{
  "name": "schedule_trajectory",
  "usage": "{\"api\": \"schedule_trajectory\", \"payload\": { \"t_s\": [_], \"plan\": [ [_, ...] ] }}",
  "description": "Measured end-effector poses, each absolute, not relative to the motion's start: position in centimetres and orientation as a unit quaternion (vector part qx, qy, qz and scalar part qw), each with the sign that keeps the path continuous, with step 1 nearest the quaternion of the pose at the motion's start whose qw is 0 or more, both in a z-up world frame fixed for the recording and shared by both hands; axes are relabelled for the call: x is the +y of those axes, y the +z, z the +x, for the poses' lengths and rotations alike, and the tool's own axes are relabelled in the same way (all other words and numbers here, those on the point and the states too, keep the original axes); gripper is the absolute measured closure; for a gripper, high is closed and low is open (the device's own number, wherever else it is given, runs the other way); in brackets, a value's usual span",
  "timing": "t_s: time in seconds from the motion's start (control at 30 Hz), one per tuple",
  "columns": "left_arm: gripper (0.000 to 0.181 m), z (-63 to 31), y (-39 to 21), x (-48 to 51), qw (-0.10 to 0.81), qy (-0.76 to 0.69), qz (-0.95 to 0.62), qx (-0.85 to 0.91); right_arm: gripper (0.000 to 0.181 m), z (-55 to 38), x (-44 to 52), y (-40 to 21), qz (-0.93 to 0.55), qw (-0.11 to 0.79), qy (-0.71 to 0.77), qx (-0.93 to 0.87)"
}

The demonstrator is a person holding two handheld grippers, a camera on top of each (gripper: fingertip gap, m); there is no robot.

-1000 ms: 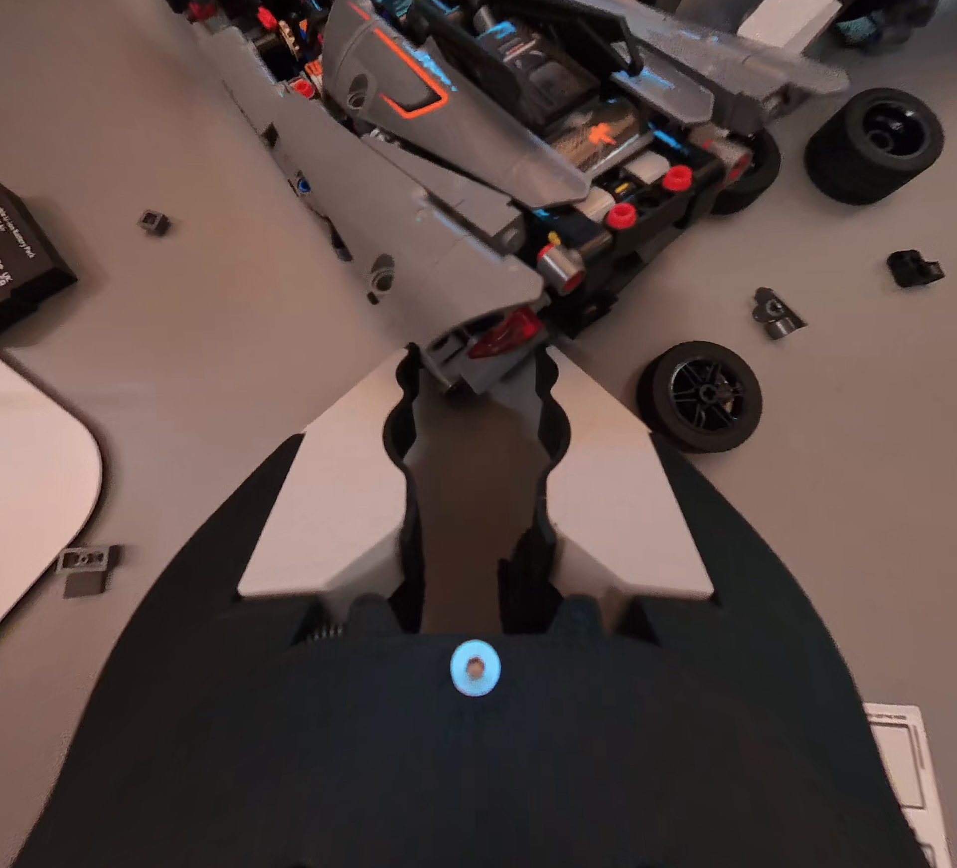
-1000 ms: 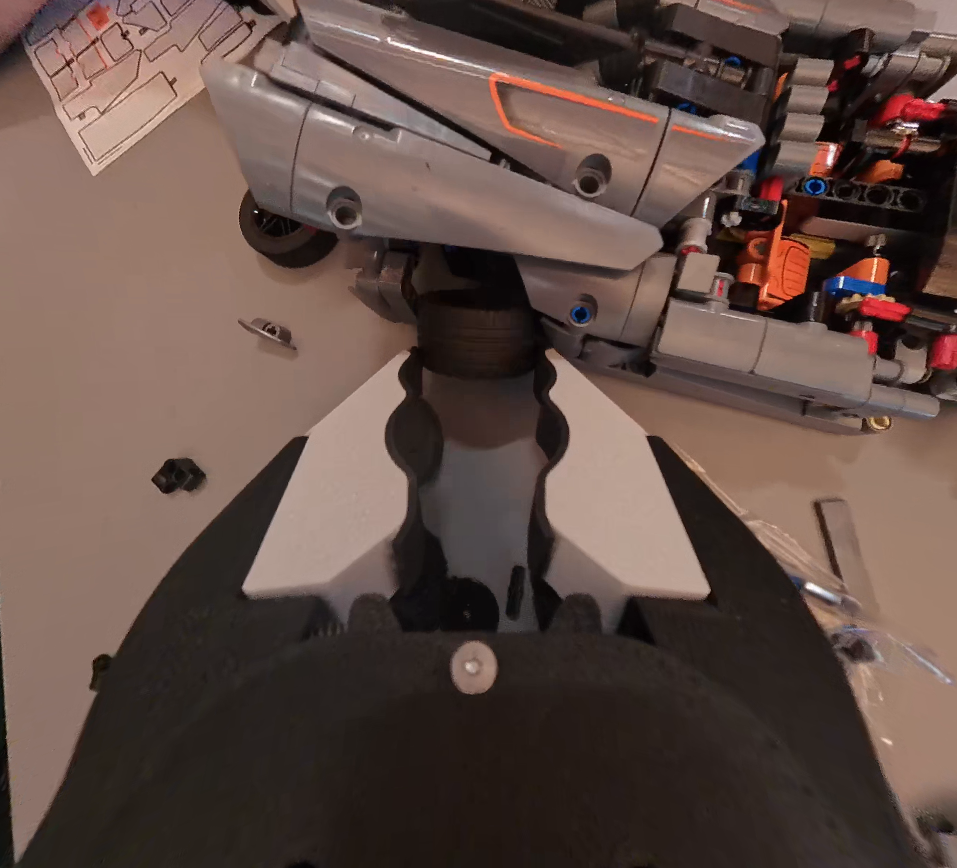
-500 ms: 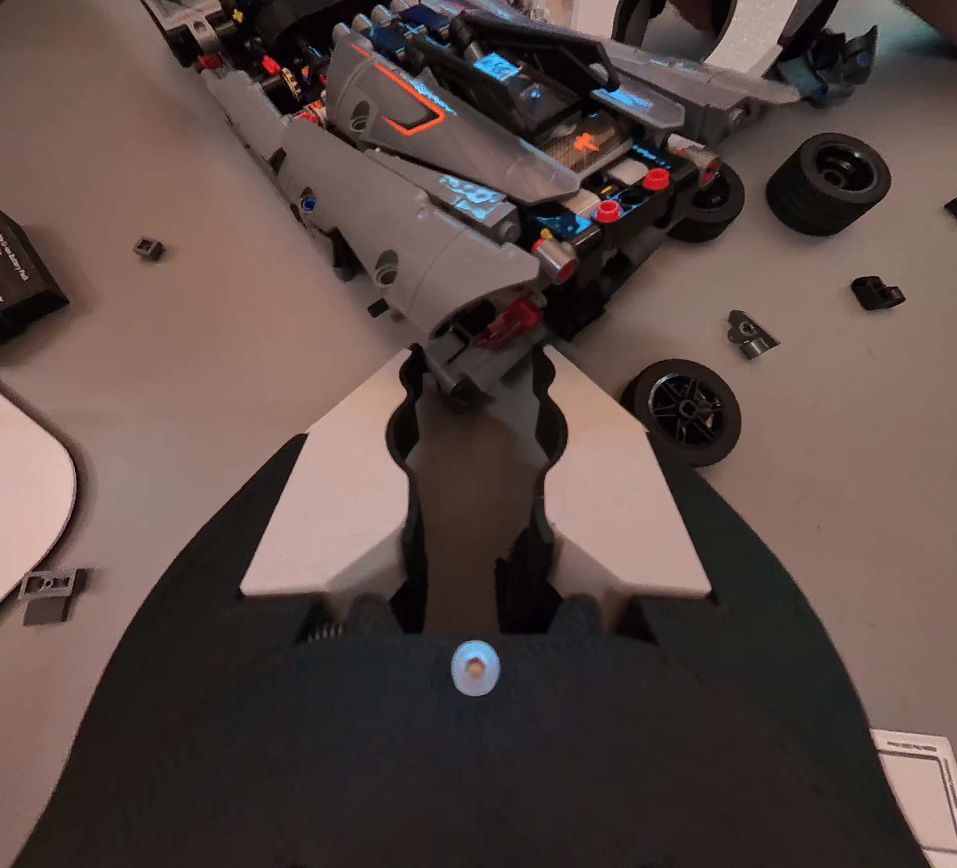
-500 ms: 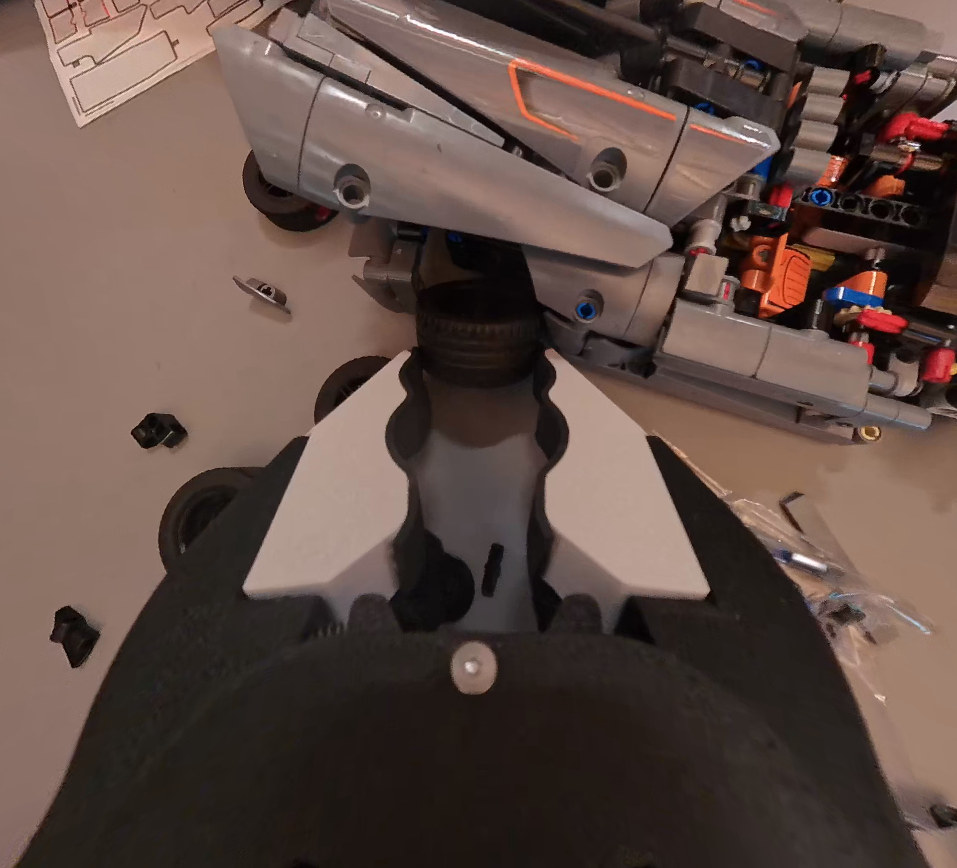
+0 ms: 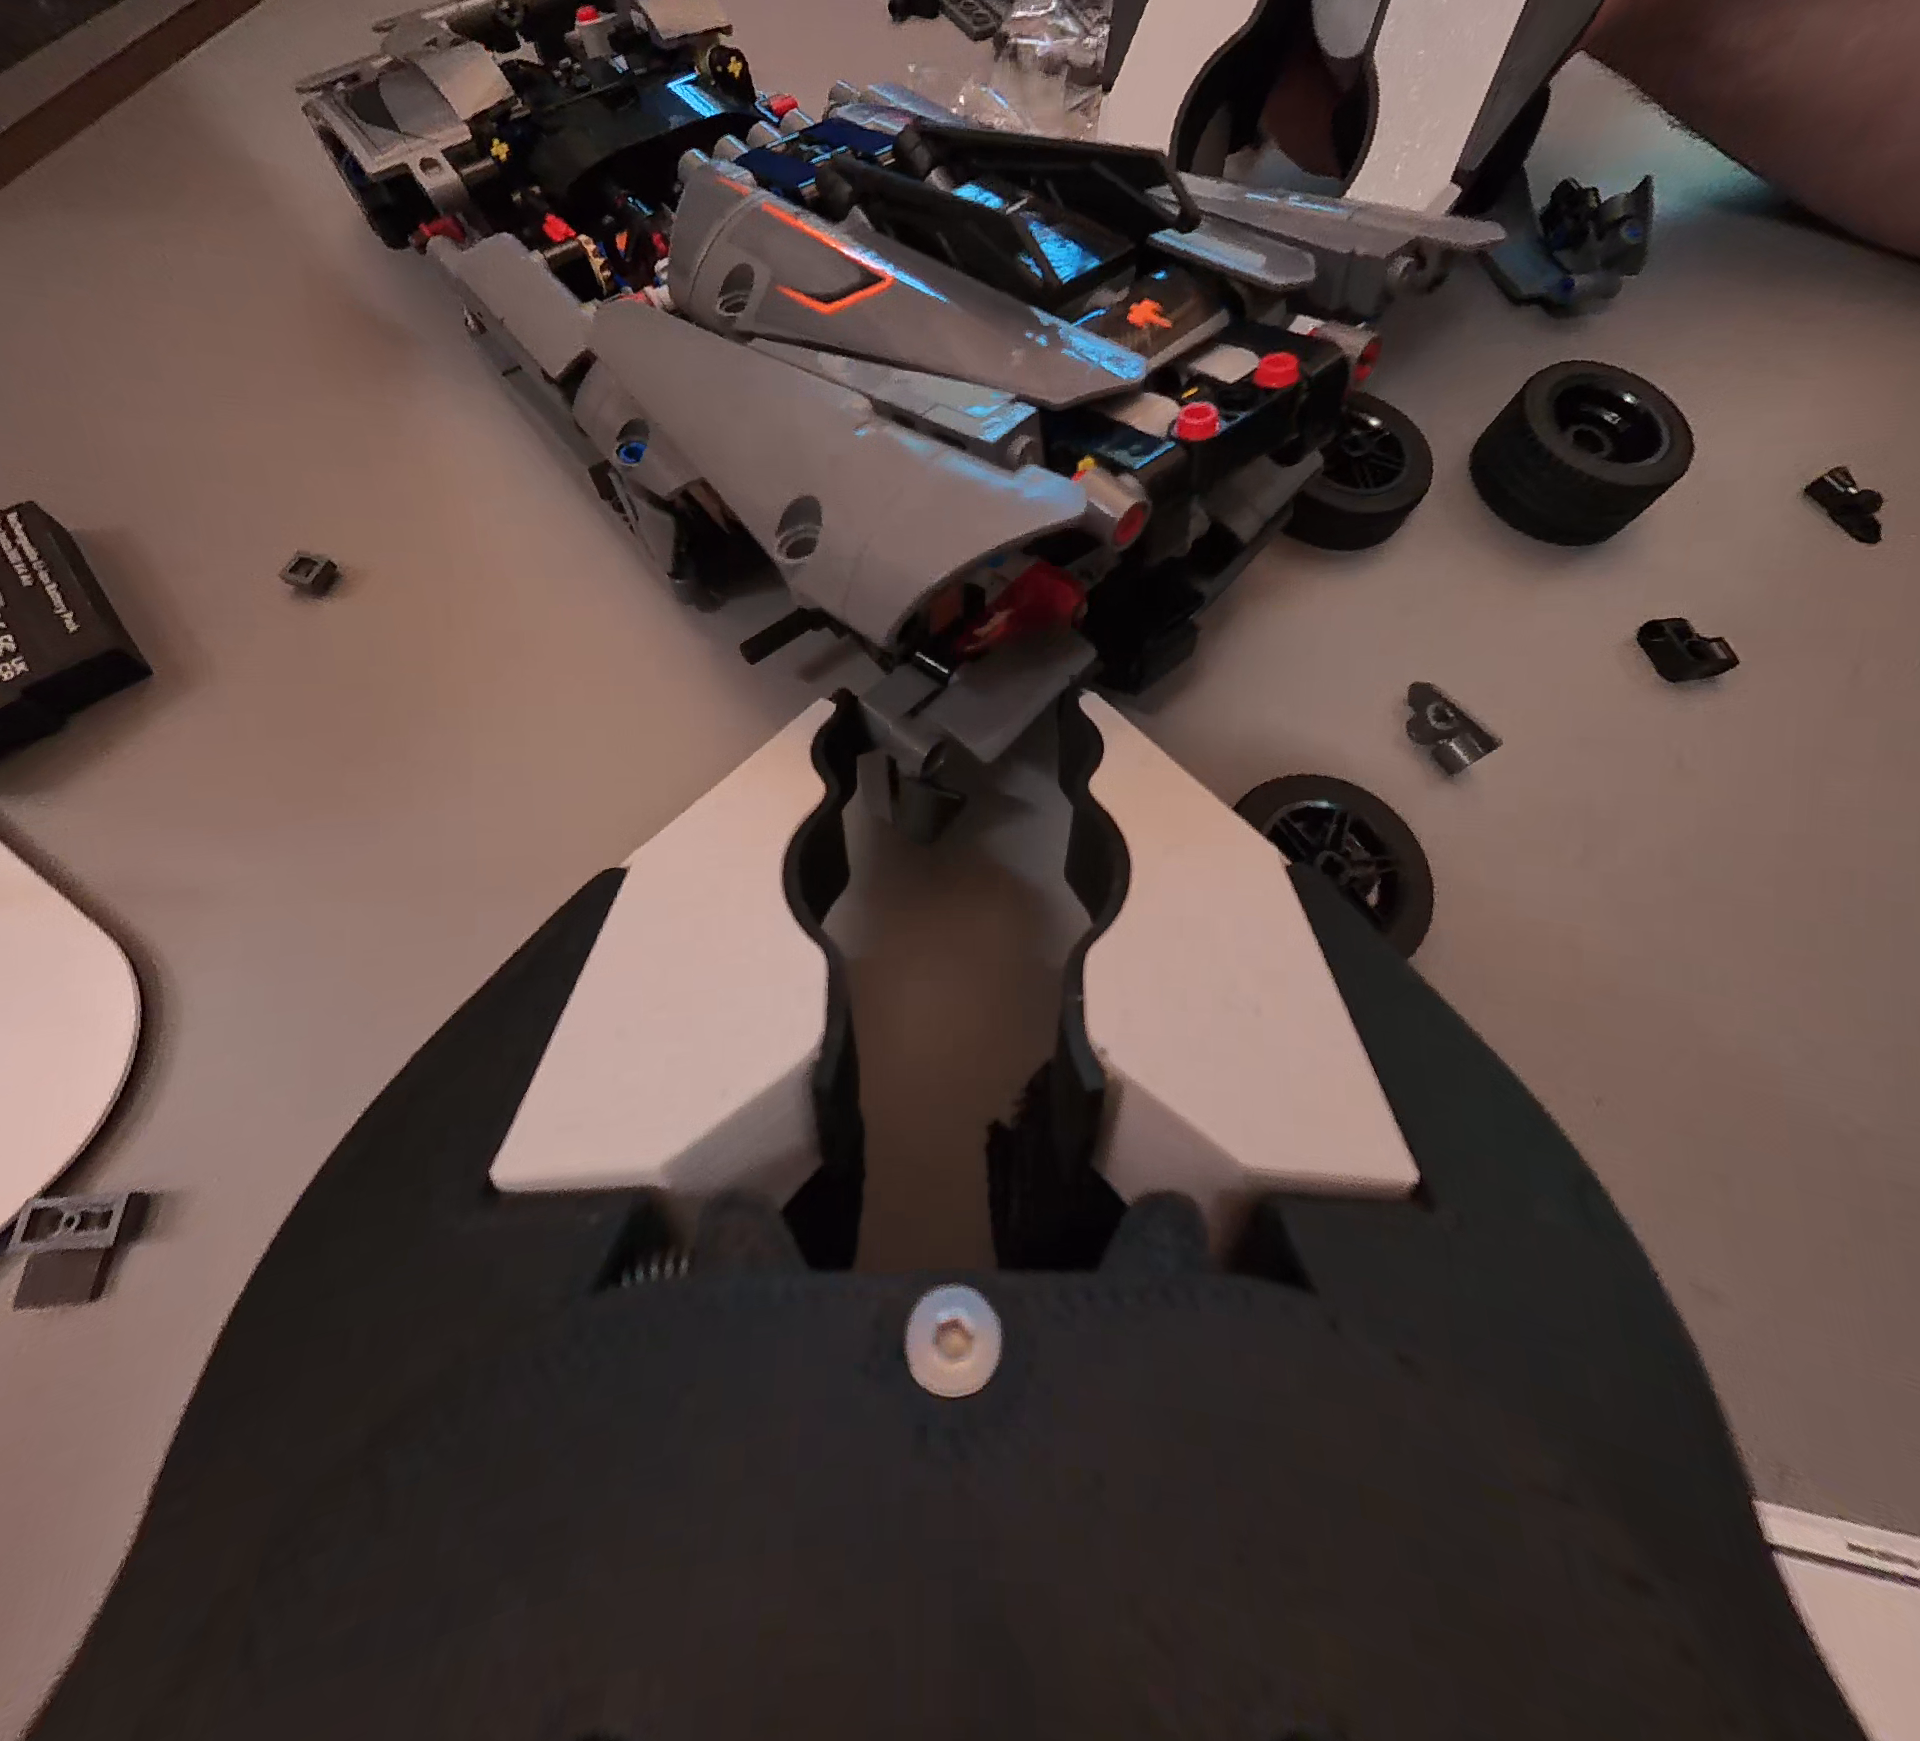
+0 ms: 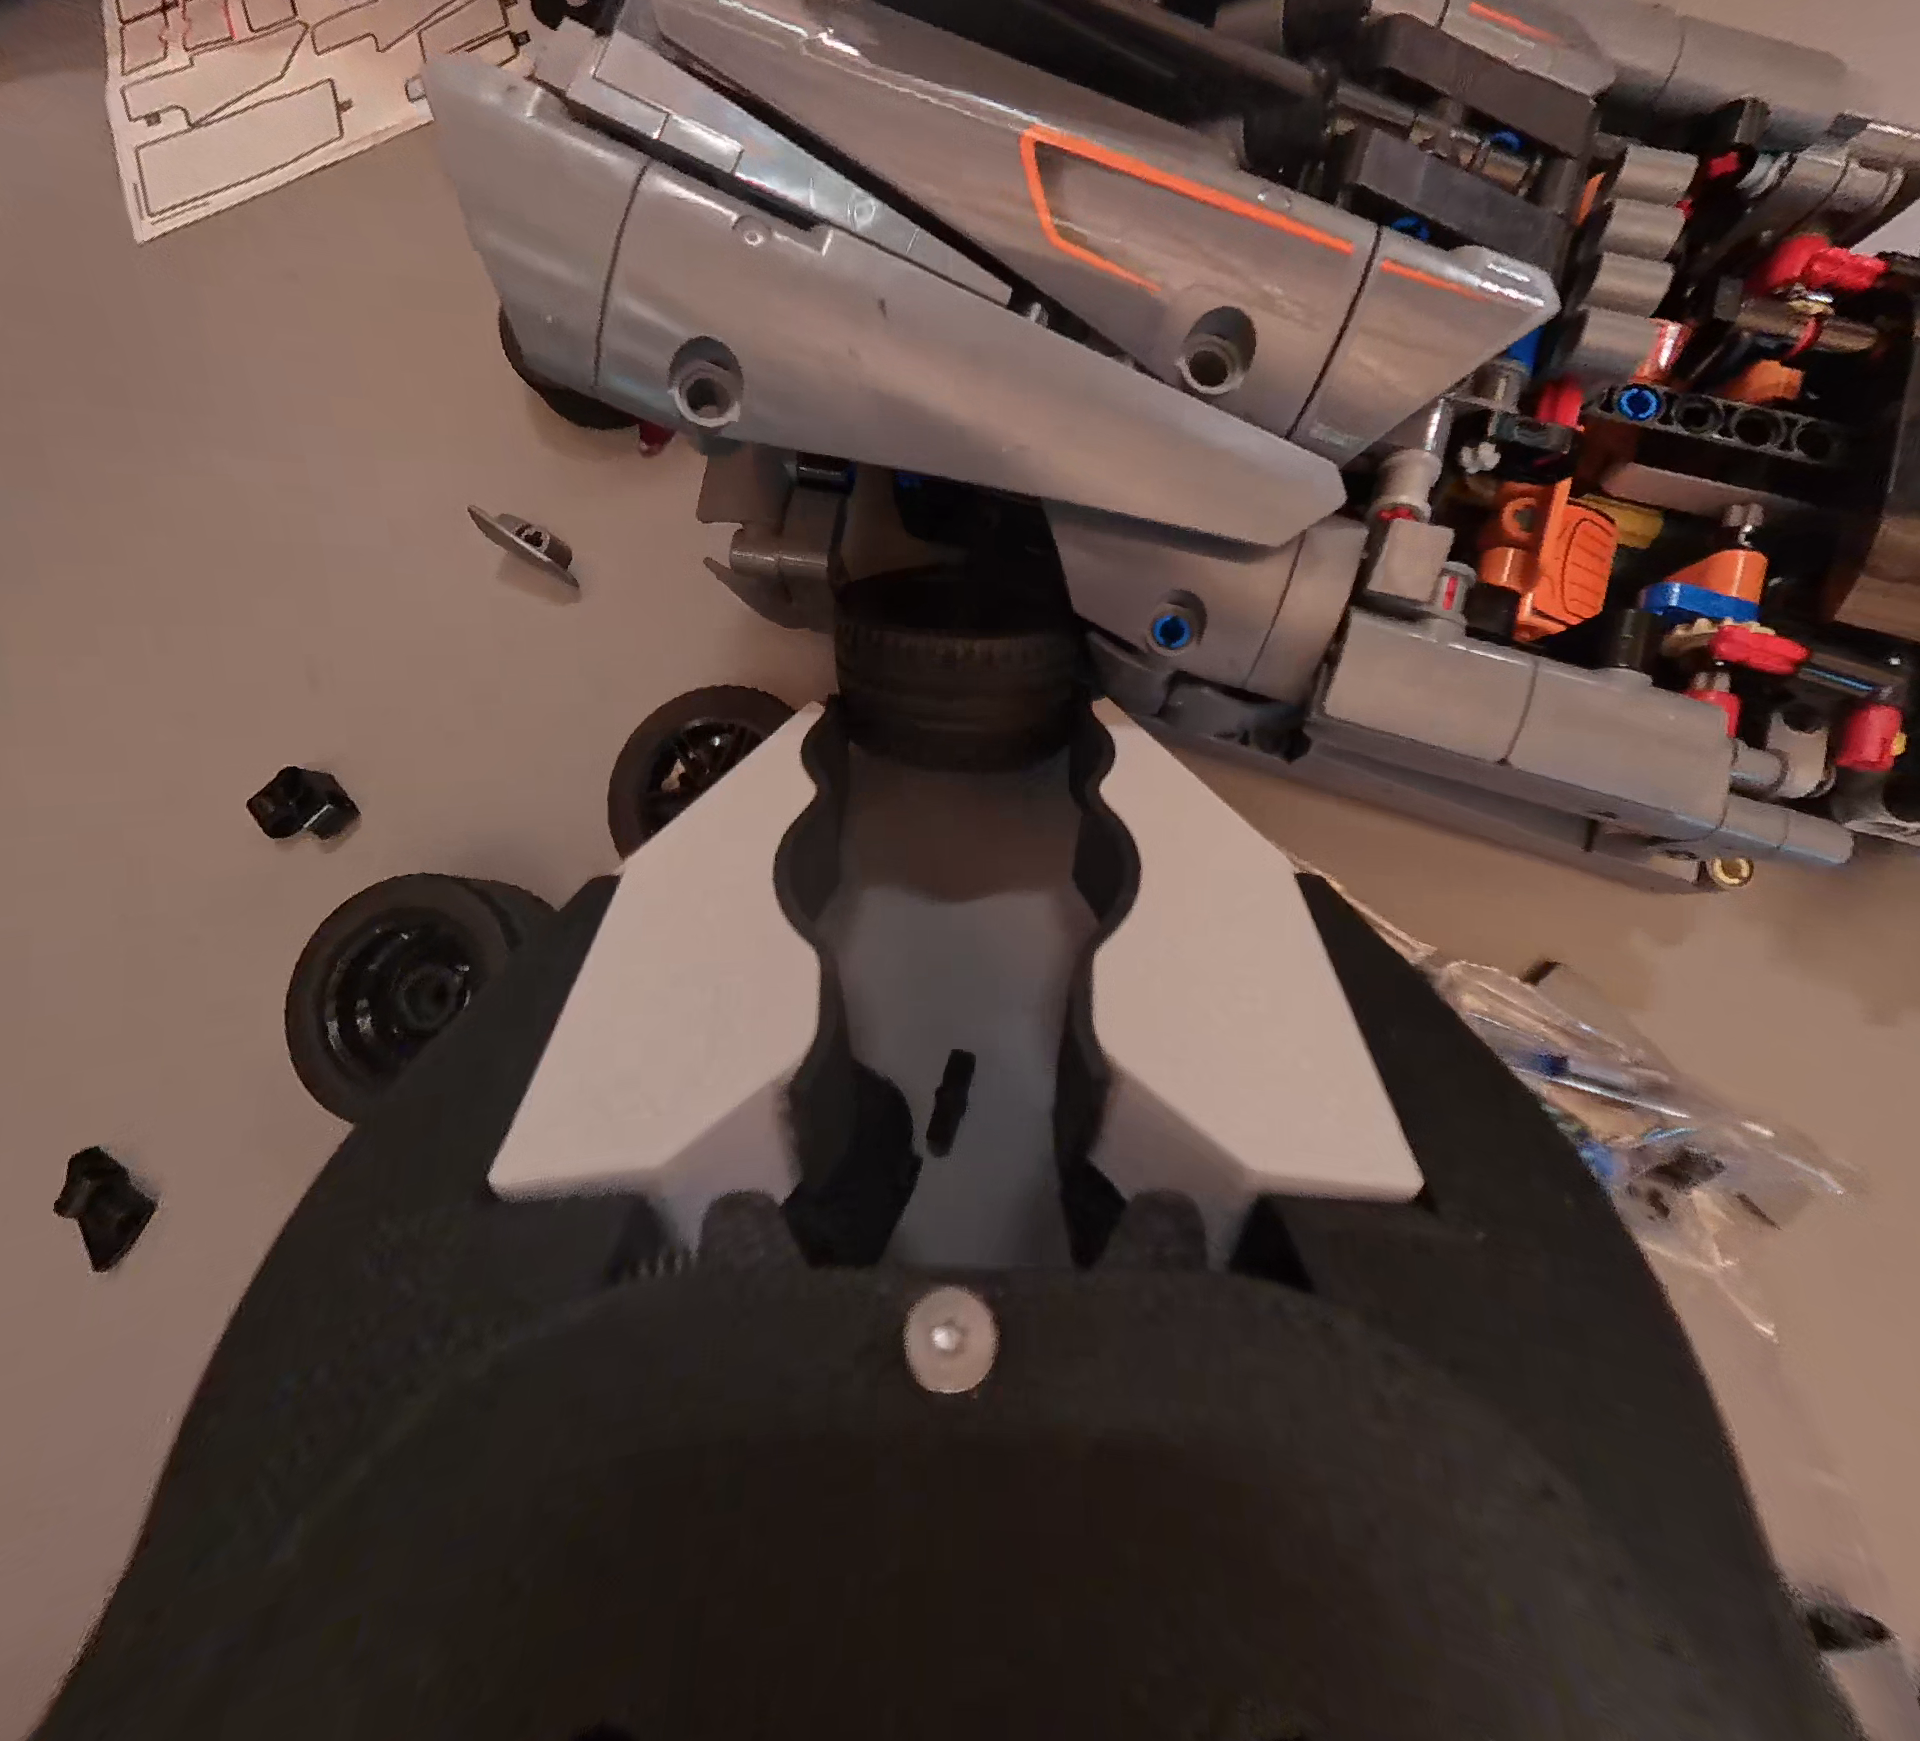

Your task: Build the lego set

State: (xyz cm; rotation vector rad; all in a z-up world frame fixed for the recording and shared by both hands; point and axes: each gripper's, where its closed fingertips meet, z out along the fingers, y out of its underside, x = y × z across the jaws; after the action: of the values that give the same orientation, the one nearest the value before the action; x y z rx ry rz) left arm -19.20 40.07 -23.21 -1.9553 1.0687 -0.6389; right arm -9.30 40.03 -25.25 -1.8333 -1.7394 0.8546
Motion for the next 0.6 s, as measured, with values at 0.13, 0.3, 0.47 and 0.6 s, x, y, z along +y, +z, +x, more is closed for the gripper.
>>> {"api": "schedule_trajectory", "payload": {
  "t_s": [0.13, 0.3, 0.47, 0.6],
  "plan": [
    [0.146, -18.8, -23.1, 39.9, 0.4, -0.261, -0.77, 0.423, 0.14, -8.8, 40.2, -25.2, -0.668, 0.229, 0.316, -0.633],
    [0.146, -18.4, -22.9, 39.8, 0.405, -0.263, -0.767, 0.423, 0.141, -8.5, 40.1, -25.2, -0.66, 0.227, 0.327, -0.637],
    [0.147, -18.1, -22.7, 39.7, 0.407, -0.267, -0.763, 0.424, 0.141, -8.3, 40.1, -25.0, -0.653, 0.23, 0.318, -0.648],
    [0.146, -17.7, -23.0, 39.5, 0.399, -0.266, -0.764, 0.431, 0.141, -8.2, 40.0, -24.9, -0.674, 0.211, 0.307, -0.638]
  ]
}}
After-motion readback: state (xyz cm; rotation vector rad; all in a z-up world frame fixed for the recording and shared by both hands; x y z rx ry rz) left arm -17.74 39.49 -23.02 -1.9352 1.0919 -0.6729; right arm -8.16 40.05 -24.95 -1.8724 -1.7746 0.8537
